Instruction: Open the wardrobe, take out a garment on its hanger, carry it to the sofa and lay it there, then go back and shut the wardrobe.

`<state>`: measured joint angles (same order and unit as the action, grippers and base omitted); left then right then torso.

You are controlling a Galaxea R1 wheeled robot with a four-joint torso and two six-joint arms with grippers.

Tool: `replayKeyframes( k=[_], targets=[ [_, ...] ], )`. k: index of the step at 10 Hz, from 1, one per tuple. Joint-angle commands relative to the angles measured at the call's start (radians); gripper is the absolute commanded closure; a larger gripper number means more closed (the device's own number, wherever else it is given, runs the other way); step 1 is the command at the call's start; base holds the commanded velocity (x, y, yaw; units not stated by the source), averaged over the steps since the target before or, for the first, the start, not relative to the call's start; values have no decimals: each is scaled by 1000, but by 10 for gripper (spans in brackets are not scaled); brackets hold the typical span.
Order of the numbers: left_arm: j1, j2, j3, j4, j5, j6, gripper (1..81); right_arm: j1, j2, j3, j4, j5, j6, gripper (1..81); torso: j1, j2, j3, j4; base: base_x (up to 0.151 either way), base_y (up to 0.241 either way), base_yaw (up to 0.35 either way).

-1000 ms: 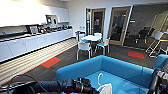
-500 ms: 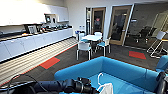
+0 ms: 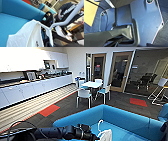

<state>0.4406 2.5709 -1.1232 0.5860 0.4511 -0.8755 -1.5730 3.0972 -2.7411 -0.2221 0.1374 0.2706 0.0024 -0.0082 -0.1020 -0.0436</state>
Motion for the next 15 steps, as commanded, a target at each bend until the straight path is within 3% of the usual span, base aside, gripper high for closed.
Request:
replayKeyframes(
  k=[1,3,5,7,9,11,15],
  targets=[
    [-151,5,49,18,-32,3,811,23,7,6,-6,-53,-1,10,0,0,0,0,0,0,0],
    [-151,13,49,20,-32,1,811,23,7,6,-6,-53,-1,10,0,0,0,0,0,0,0],
    [-153,59,23,31,-32,1,811,21,5,6,-8,-53,-1,10,0,0,-94,0,0,0,0],
    [-159,112,-26,31,-32,0,811,21,5,6,-8,-53,-1,10,-1,0,-125,0,0,0,0],
    [-174,155,-64,29,-35,-7,811,23,5,6,-8,-52,-1,10,-1,0,-94,0,0,0,0],
    [-196,218,-114,25,-48,-11,811,24,5,6,-7,-53,-1,10,0,1,-115,0,0,0,0],
    [-211,378,-264,18,-69,-25,811,27,7,6,-5,-53,-1,10,0,1,-113,0,0,0,0]
  ],
)
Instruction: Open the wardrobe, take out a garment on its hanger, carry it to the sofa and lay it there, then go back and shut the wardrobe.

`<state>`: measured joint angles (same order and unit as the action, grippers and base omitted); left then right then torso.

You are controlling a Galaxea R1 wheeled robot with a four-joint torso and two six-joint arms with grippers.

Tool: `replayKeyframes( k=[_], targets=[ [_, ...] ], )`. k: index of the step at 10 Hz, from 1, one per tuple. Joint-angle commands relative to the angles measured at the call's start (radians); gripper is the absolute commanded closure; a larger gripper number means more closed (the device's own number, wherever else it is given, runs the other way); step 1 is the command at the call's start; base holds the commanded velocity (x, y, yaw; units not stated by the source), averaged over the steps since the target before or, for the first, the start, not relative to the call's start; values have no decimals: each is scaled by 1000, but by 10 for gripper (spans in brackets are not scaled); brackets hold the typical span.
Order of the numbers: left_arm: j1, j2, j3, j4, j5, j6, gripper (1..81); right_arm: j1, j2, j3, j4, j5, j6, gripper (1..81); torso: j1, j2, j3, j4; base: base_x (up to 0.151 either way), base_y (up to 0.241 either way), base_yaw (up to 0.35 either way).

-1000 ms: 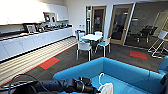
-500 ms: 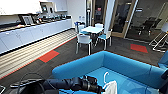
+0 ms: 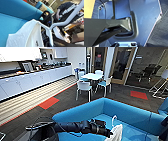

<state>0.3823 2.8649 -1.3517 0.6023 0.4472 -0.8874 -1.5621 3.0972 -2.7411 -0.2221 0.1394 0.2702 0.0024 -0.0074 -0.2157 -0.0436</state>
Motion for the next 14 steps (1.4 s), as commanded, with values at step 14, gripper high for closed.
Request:
replayKeyframes(
  k=[14],
  targets=[
    [-250,242,-429,54,-48,-54,811,18,5,6,-10,-53,0,10,-1,0,-125,0,0,0,0]
  ],
)
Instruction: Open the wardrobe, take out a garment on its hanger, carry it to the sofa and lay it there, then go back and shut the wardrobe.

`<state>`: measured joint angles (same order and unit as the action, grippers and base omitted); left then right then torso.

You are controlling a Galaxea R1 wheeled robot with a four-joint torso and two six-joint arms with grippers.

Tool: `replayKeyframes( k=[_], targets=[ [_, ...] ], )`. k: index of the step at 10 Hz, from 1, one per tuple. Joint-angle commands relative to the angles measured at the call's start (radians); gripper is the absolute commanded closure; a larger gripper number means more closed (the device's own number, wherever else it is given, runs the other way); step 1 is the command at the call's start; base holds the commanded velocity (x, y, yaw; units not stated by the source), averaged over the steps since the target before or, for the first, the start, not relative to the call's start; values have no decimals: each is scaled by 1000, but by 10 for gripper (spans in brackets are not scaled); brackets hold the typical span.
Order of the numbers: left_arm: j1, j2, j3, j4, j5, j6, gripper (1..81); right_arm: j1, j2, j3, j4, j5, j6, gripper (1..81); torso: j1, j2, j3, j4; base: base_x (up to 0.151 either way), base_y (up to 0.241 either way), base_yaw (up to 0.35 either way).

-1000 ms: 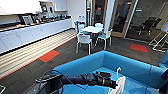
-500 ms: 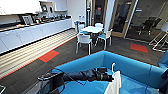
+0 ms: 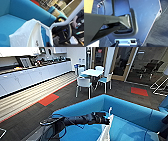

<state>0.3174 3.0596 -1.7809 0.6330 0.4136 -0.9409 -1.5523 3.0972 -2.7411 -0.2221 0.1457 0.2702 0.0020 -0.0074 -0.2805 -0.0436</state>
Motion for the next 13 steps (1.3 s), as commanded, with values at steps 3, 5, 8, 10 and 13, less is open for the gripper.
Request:
replayKeyframes(
  k=[3,5,8,10,13],
  targets=[
    [-212,87,-48,22,5,-3,811,7,5,6,-10,-60,-2,10,0,0,-62,0,0,0,0],
    [-243,130,-120,20,5,-3,811,7,5,6,-10,-60,-2,10,1,1,-90,0,0,0,0],
    [-267,169,-222,19,-12,-4,811,2,5,6,-10,-60,-2,10,1,1,-96,0,0,0,0],
    [-278,151,-250,20,-12,-3,811,2,5,6,-10,-60,-2,10,1,1,-96,0,0,0,0],
    [-335,79,-290,20,-15,-4,811,4,5,6,-10,-60,-2,10,2,2,-96,0,0,0,0]
  ],
)
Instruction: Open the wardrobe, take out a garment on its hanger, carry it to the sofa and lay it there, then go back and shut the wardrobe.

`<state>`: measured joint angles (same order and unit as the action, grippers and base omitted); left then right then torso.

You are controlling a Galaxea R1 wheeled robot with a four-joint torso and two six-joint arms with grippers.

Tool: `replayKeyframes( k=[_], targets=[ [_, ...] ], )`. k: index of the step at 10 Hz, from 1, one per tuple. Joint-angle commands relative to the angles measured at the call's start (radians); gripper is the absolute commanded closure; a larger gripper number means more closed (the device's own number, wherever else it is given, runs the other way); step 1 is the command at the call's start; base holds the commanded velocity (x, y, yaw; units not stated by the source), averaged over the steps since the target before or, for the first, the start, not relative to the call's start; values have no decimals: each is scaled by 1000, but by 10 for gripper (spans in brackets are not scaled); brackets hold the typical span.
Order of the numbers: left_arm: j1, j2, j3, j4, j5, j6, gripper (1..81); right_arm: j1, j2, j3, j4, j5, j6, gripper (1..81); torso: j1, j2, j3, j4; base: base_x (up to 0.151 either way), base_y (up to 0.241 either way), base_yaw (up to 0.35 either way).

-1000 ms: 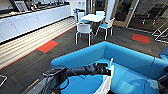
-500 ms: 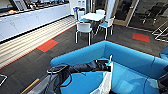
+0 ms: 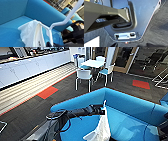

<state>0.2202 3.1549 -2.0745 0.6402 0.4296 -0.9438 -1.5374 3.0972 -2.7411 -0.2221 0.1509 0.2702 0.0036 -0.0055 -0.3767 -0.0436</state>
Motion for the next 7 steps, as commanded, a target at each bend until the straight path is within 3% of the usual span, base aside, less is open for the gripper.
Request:
replayKeyframes(
  k=[1,7],
  targets=[
    [-244,-25,-12,13,-28,-1,811,-10,5,6,-10,-65,-2,10,0,0,0,0,0,0,0],
    [-337,-50,-125,15,-22,0,811,-11,7,6,-11,-66,-3,10,0,0,0,0,0,0,0]
  ],
)
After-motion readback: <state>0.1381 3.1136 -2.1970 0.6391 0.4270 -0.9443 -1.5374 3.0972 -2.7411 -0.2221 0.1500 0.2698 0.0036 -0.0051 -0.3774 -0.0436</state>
